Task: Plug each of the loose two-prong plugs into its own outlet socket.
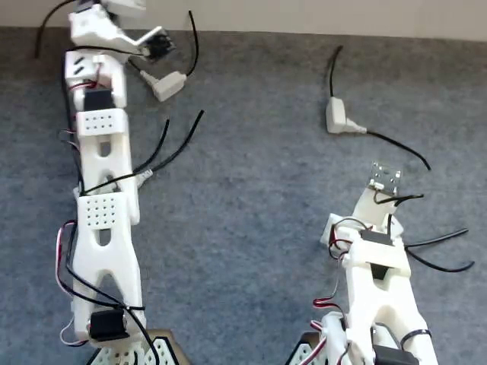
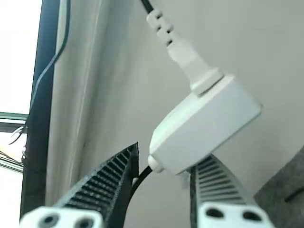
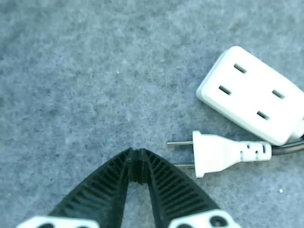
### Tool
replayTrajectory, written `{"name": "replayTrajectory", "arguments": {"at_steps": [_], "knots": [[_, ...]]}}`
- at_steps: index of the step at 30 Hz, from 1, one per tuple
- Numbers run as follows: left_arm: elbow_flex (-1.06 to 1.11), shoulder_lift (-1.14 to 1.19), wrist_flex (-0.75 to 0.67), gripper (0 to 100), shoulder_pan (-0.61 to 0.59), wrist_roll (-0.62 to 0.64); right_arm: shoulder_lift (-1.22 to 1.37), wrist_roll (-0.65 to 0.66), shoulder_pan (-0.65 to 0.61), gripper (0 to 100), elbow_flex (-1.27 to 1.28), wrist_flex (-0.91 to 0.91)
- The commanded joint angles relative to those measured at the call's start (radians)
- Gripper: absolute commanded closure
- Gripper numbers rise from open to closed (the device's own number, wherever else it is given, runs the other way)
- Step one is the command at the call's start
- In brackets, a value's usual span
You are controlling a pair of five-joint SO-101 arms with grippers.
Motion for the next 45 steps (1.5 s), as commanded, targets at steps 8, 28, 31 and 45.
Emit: {"name": "replayTrajectory", "arguments": {"at_steps": [8,28,31,45], "knots": [[-0.05,-0.087,0.138,79,0.094,0.011,-0.021,-0.011,0.005,99.0,-0.01,-0.016],[0.036,-0.094,0.336,84,0.087,0.181,-0.021,-0.011,0.005,98.9,-0.013,-0.016],[0.018,-0.094,0.315,84,0.056,0.178,-0.021,-0.011,0.005,98.9,-0.012,-0.016],[0.041,-0.303,0.256,84,-0.022,0.181,-0.021,-0.011,0.005,98.9,-0.012,-0.016]]}}
